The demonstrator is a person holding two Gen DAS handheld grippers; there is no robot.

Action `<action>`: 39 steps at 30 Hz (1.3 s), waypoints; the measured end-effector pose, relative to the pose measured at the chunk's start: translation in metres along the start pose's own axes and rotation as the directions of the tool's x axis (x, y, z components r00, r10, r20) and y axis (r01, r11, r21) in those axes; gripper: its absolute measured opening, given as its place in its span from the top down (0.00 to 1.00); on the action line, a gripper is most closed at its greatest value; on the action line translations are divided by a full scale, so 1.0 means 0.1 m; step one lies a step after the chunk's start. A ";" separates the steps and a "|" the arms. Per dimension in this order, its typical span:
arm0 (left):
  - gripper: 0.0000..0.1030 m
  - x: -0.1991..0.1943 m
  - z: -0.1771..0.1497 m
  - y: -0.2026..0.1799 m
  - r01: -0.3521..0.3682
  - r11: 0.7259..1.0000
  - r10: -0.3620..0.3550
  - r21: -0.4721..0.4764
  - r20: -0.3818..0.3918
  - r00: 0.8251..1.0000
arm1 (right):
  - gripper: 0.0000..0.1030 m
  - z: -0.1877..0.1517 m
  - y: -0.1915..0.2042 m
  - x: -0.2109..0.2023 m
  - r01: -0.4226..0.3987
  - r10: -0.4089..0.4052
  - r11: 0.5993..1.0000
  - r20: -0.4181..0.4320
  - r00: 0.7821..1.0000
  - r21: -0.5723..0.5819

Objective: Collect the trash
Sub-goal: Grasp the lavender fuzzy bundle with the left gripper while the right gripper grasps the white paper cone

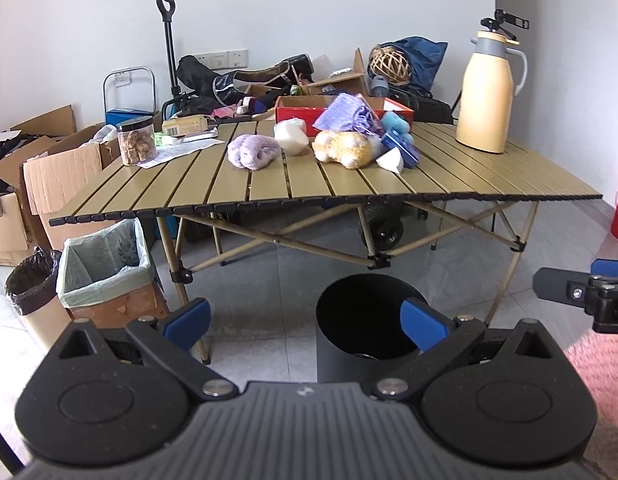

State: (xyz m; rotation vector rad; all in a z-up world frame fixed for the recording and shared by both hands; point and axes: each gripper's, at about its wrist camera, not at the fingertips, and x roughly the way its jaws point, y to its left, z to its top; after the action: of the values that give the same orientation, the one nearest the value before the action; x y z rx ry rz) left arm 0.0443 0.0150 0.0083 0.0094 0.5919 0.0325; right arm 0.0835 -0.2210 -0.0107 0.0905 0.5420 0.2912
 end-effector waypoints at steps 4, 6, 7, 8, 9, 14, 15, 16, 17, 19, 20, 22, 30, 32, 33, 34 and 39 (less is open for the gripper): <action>0.00 0.20 0.10 0.02 -0.008 1.000 0.008 -0.005 0.000 1.000 | 0.00 0.10 -0.07 0.19 0.003 -0.003 1.000 0.012 1.000 0.007; 0.00 0.31 0.16 0.03 -0.007 1.000 0.007 -0.011 0.002 1.000 | 0.00 0.16 -0.09 0.29 0.005 -0.005 1.000 0.021 1.000 -0.002; 0.00 0.35 0.18 0.03 -0.007 1.000 0.008 -0.012 0.006 1.000 | 0.00 0.20 -0.10 0.33 0.006 -0.006 1.000 0.028 1.000 -0.006; 0.00 0.41 0.22 0.03 -0.007 1.000 0.007 -0.015 0.011 1.000 | 0.00 0.24 -0.11 0.37 0.008 -0.007 1.000 0.036 0.999 -0.010; 0.00 0.48 0.27 0.04 -0.004 1.000 0.005 -0.022 0.017 1.000 | 0.00 0.27 -0.12 0.41 0.009 -0.008 1.000 0.044 0.999 -0.013; 0.00 0.73 0.42 0.04 0.010 0.999 -0.009 -0.045 0.033 0.999 | 0.00 0.43 -0.21 0.65 0.007 -0.007 1.000 0.064 0.998 0.013; 0.00 0.80 0.45 0.04 0.016 0.999 -0.014 -0.040 0.039 0.999 | 0.00 0.46 -0.23 0.70 -0.007 0.005 1.000 0.072 0.997 0.019; 0.00 0.84 0.48 0.03 0.022 0.999 -0.021 -0.034 0.043 0.999 | 0.00 0.49 -0.25 0.74 -0.023 0.021 1.000 0.079 0.997 0.020; 0.00 0.89 0.51 0.02 0.028 0.999 -0.027 -0.024 0.046 0.999 | 0.00 0.53 -0.25 0.79 -0.037 0.035 0.999 0.086 0.996 0.016; 0.00 0.99 0.60 0.02 0.037 0.999 -0.035 -0.018 0.055 0.998 | 0.00 0.60 -0.25 0.86 -0.049 0.048 0.999 0.117 0.992 0.000; 0.00 1.03 0.64 0.01 0.035 0.999 -0.034 -0.020 0.061 0.998 | 0.00 0.63 -0.24 0.90 -0.045 0.045 0.999 0.129 0.991 -0.007; 0.00 1.10 0.74 0.04 0.029 0.999 -0.026 -0.037 0.081 0.996 | 0.00 0.73 -0.24 1.02 -0.040 0.042 0.999 0.146 0.988 -0.014; 0.00 1.50 1.19 0.20 -0.005 0.992 0.021 -0.126 0.130 0.991 | 0.00 1.14 -0.14 1.58 0.000 0.007 0.999 0.169 0.986 -0.037; 0.00 1.59 1.28 0.24 -0.016 0.990 0.034 -0.143 0.124 0.992 | 0.00 1.22 -0.14 1.72 0.014 -0.008 0.999 0.172 0.985 -0.029; 0.00 1.65 1.33 0.26 -0.021 0.988 0.040 -0.156 0.126 0.991 | 0.00 1.26 -0.14 1.81 0.018 -0.014 1.000 0.170 0.985 -0.024; 0.00 1.69 1.37 0.28 -0.024 0.986 0.046 -0.166 0.128 0.991 | 0.00 1.29 -0.15 1.87 0.020 -0.016 1.000 0.169 0.985 -0.021; 0.00 2.03 1.52 0.41 -0.063 0.978 0.087 -0.199 0.112 0.990 | 0.00 1.41 -0.14 2.23 0.059 -0.055 0.998 0.174 0.983 -0.019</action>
State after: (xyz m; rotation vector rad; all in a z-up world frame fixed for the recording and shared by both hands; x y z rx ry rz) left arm 0.2969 0.0624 0.0220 -0.1558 0.4653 0.1624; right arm 0.3426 -0.1697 -0.0031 0.0762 0.3670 0.2311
